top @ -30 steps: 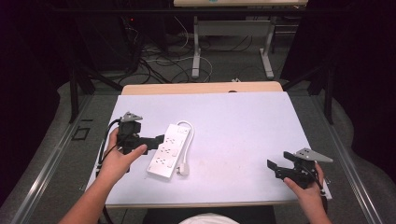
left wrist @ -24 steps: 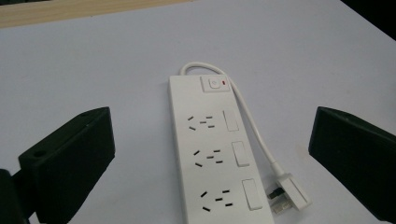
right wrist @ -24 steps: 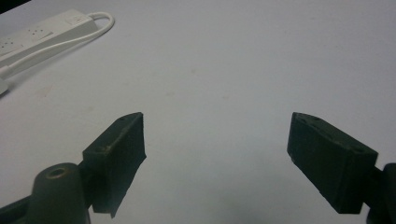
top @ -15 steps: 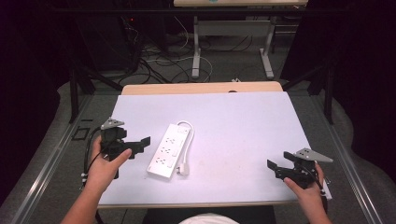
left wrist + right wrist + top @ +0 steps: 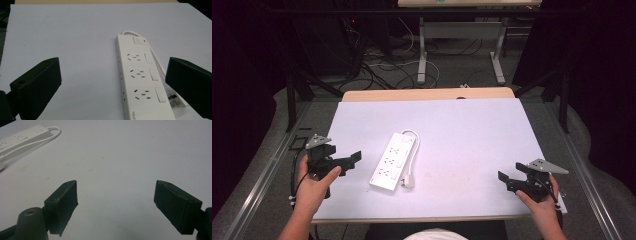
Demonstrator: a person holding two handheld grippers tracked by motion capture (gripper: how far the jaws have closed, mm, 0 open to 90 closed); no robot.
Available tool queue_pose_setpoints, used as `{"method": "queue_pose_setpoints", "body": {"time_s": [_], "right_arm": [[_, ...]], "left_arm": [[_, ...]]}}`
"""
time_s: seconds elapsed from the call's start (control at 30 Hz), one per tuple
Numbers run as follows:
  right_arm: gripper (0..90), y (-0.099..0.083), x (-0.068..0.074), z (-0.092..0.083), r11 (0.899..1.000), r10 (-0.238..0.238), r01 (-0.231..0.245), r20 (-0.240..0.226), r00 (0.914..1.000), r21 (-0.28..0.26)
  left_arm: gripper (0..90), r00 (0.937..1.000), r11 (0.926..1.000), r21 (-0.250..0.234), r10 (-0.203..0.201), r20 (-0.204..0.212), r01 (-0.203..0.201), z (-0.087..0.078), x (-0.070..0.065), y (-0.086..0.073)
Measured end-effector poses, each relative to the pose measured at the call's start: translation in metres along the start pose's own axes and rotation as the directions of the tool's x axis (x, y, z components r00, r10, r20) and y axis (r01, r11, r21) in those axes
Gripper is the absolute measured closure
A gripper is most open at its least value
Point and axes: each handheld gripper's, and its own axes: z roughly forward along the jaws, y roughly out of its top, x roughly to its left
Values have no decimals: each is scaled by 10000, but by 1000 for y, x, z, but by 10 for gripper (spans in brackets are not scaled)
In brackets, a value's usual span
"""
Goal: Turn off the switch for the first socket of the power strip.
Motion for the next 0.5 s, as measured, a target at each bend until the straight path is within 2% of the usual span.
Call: {"method": "queue_pose_setpoints", "body": {"time_s": [0.23,0.5], "right_arm": [[186,0,0,-1,10000,66,-66,-8,10000,71],[186,1,0,-1,9999,107,-107,-47,9999,65]], "left_arm": [[3,9998,9999,-15,141,-142,-141,4,4,-22],[4,9997,9999,-143,33,-247,-36,8,9,-45]]}}
